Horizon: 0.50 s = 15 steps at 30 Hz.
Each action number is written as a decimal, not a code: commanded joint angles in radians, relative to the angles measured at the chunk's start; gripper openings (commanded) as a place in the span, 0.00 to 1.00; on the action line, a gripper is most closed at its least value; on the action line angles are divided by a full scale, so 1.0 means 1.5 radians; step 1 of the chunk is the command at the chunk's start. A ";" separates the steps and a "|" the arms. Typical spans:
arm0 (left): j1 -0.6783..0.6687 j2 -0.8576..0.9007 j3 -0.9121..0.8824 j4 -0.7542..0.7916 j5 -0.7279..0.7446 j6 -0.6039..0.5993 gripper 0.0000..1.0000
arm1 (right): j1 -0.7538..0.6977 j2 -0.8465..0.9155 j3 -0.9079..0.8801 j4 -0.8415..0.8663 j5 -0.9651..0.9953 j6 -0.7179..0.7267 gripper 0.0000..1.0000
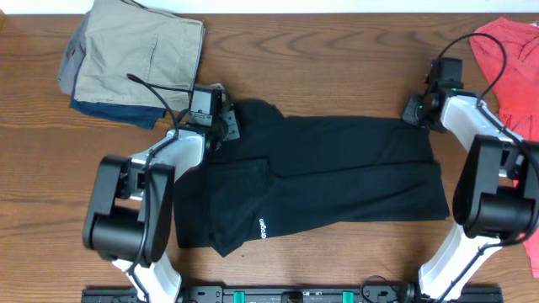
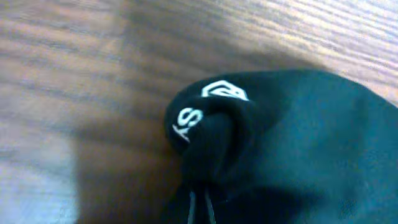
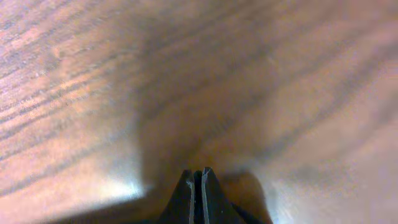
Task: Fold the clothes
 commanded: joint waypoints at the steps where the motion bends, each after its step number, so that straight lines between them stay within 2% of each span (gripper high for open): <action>1: 0.002 -0.070 -0.008 -0.040 -0.001 -0.004 0.06 | -0.015 -0.065 -0.002 -0.019 0.007 0.055 0.01; 15: 0.002 -0.268 -0.008 -0.257 -0.001 -0.004 0.06 | -0.016 -0.123 -0.002 -0.128 -0.051 0.063 0.01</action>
